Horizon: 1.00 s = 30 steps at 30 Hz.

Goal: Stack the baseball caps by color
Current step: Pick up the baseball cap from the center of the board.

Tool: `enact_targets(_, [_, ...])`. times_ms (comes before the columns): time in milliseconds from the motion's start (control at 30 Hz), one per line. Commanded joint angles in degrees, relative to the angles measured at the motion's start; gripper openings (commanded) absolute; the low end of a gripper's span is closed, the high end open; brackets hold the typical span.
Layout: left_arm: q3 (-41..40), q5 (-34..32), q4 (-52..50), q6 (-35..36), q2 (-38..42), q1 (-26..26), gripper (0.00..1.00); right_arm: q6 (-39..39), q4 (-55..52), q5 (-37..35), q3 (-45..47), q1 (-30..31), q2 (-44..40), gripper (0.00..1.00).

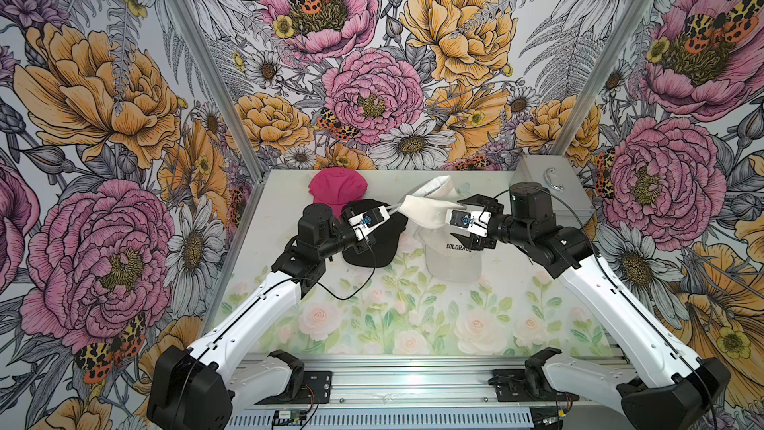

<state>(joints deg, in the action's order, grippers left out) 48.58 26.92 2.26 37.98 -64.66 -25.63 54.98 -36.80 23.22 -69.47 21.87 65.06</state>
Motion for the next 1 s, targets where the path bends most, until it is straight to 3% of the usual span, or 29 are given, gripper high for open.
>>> enact_targets(0, [0.53,3.17,0.02,0.46,0.51,0.67,0.0,1.2,-2.18,6.27,-0.32,-2.12,-1.62,0.81])
enact_targets(200, [1.08,4.35,-0.06,-0.29,-0.59,0.75,0.0,1.0,-2.28,10.29,-1.46,-4.98,1.27,0.8])
enact_targets(433, [1.61,3.52,-0.06,-1.74,-1.04,0.66,0.0,1.75,-2.27,19.9,-3.39,-5.11,4.58,0.77])
enact_targets(800, [1.76,0.86,0.11,-2.66,-1.24,0.67,0.0,-0.37,-2.23,19.03,3.44,-5.49,2.06,0.46])
enact_targets(967, [2.27,-0.32,0.11,-3.44,-1.69,-0.1,0.0,-1.17,-2.23,23.26,3.3,-5.51,-0.47,0.33])
